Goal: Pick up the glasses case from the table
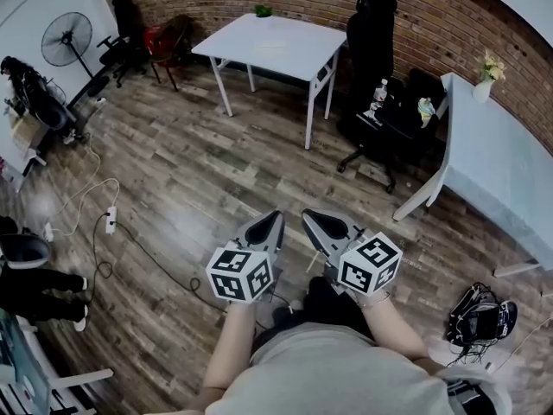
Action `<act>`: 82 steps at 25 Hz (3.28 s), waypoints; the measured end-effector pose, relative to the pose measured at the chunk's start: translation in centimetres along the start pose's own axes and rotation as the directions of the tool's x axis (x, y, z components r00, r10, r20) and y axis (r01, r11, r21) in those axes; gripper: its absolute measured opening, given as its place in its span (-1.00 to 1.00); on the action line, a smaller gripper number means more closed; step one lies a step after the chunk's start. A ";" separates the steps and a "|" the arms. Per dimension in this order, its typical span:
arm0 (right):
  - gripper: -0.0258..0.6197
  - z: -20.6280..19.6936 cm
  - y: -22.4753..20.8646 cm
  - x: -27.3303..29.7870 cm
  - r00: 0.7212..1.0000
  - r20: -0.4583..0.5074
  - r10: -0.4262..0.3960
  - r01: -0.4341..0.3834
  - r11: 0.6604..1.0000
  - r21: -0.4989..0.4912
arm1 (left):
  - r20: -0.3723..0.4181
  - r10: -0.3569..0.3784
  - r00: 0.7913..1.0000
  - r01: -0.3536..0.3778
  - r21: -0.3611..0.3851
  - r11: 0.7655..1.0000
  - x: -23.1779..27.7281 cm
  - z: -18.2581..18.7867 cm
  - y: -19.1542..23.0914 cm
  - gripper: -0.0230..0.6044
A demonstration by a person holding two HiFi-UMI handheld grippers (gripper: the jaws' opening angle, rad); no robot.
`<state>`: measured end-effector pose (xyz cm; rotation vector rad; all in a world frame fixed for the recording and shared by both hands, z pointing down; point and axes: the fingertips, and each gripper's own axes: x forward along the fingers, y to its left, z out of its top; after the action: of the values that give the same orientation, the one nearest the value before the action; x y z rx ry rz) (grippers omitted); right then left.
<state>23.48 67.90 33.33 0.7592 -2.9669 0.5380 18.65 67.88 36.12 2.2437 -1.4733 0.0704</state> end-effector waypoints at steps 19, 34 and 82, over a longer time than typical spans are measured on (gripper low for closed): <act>-0.92 7.3 -19.9 15.1 1.000 -0.004 0.020 -0.020 0.999 -0.049 | 0.022 0.088 0.996 -0.087 -0.012 0.996 18.3 9.6 12.4 -0.89; -0.92 10.9 -31.7 22.2 0.997 -0.021 0.078 -0.078 0.997 -0.003 | -0.001 0.154 0.988 -0.154 -0.026 0.988 30.1 14.5 18.7 -0.89; -0.92 19.7 -52.3 59.1 0.987 -0.095 -0.128 0.123 0.991 -0.061 | -0.056 -0.087 0.995 0.082 -0.087 0.993 54.6 31.4 50.7 -0.89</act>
<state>-2.80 -8.88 38.51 0.8800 -2.8078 0.4706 -9.02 -7.96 40.77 2.2137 -1.3243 0.0471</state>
